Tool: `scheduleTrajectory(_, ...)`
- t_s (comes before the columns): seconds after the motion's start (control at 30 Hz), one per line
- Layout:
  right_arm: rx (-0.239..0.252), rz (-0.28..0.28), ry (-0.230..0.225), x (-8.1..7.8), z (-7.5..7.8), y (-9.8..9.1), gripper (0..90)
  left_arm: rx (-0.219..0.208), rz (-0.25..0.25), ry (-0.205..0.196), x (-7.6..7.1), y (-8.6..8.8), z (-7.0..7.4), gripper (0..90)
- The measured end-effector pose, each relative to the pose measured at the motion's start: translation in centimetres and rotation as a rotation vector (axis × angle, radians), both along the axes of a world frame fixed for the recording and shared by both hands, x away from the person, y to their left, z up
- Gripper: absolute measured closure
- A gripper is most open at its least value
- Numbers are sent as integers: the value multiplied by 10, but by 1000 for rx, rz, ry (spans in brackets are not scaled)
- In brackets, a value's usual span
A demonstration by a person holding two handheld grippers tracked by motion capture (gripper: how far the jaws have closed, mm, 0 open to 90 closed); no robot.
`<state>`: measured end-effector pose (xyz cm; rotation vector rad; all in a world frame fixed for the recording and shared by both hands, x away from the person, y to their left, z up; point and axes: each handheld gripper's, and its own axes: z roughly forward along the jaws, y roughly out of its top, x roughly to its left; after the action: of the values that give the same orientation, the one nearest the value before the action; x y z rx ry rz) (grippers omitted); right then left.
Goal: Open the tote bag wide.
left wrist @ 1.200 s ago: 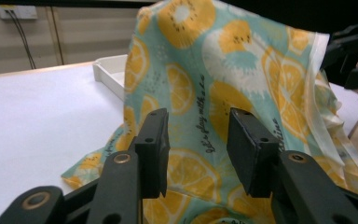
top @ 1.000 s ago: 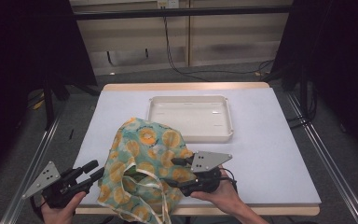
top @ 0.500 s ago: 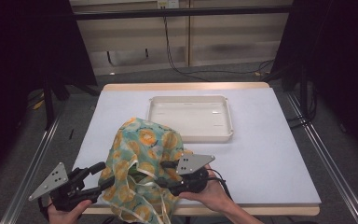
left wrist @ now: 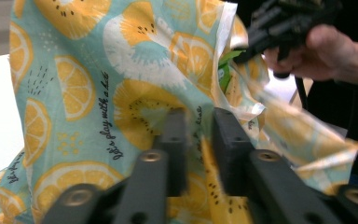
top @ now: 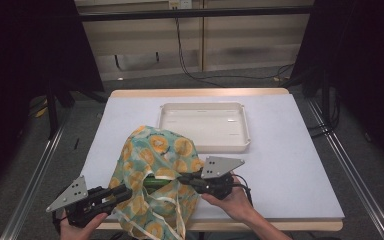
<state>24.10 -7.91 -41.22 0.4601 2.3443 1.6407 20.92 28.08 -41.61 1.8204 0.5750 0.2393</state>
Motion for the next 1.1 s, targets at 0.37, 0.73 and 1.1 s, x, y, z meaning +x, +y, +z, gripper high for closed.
scheduleTrajectory(0.37, 43, -40, -8, 20, 20, -16, 900, -99, -56, -9, 12, 6, 27, 890)
scheduleTrajectory(0.73, 126, -117, -12, 52, 41, -34, 900, -155, 3, -34, 40, 22, 52, 889)
scheduleTrajectory(1.1, 118, -136, -41, 85, 53, -22, 900, -166, 111, -37, 79, 43, 59, 900)
